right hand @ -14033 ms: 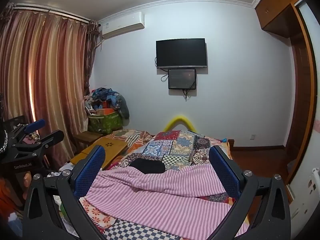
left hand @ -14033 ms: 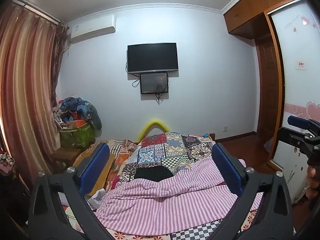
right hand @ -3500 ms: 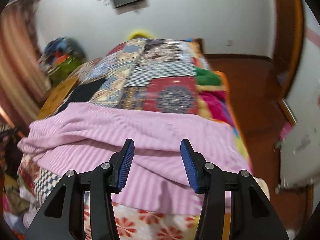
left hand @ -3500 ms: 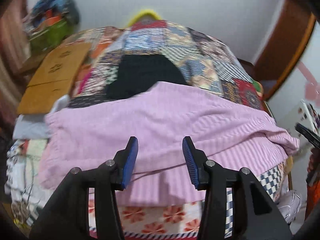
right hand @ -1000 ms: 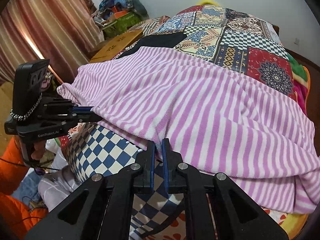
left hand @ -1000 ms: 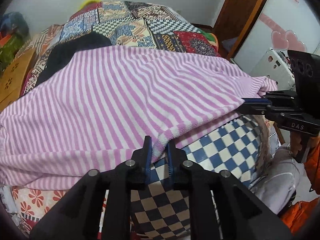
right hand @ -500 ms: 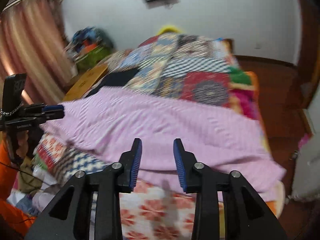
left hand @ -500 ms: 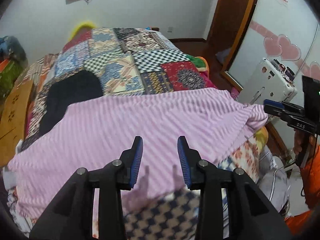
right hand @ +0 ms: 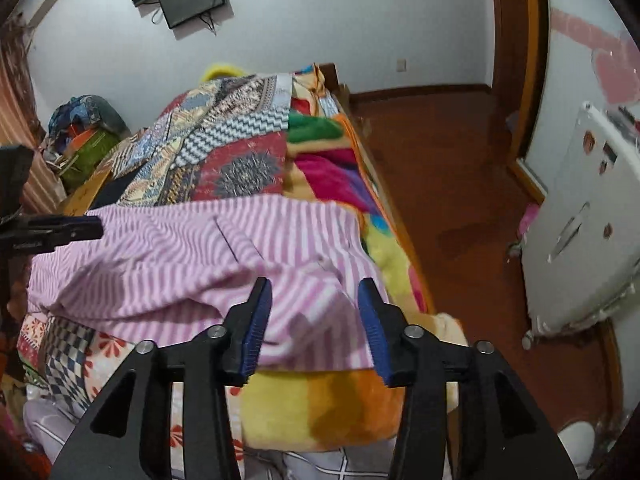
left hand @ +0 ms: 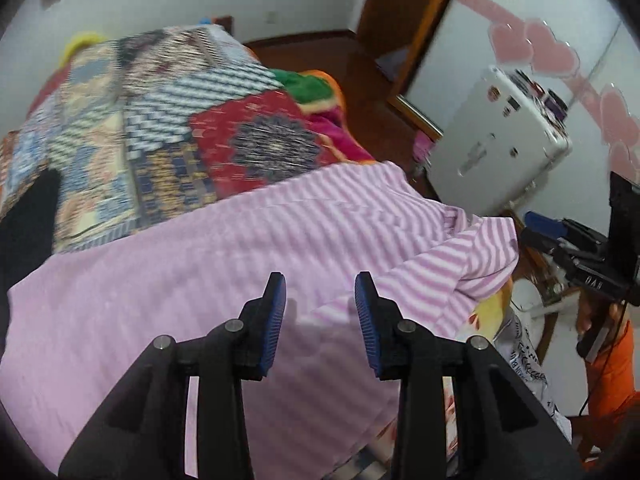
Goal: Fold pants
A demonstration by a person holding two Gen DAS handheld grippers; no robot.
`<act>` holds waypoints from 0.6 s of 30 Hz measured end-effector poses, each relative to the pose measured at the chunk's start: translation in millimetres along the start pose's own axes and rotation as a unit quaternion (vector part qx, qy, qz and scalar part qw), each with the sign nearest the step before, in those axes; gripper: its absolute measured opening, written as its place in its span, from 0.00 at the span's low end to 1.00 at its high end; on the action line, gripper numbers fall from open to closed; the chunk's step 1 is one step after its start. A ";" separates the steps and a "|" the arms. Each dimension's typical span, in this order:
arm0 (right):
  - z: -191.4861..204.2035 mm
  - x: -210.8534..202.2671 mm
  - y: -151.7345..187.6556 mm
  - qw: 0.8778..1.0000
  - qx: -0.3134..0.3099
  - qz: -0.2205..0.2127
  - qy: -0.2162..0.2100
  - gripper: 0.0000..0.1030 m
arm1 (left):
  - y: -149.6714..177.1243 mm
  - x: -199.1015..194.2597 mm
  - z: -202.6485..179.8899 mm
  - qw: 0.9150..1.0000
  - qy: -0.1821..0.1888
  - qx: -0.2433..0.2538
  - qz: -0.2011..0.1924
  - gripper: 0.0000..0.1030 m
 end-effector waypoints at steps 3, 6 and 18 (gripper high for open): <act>-1.0 19.1 1.9 1.000 0.005 0.018 -0.020 0.44 | -11.6 21.9 -24.9 1.000 0.014 0.018 0.017 0.36; -2.1 34.4 4.1 0.999 0.005 0.031 -0.035 0.44 | -18.5 37.8 -38.7 0.999 0.017 0.026 0.023 0.48; 9.2 41.9 -20.3 0.997 -0.035 0.005 -0.075 0.08 | -10.7 69.5 -27.5 0.997 0.038 -0.013 0.065 0.49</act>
Point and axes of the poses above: each gripper's, at about its wrist camera, not at the fingertips, and x roughly the way its jaws point, z to its left, y to its underside, the point moved 10 cm from there along x, roughly the way its jaws point, and after that the axes turned 14 degrees about z, right-handed, at the moved point
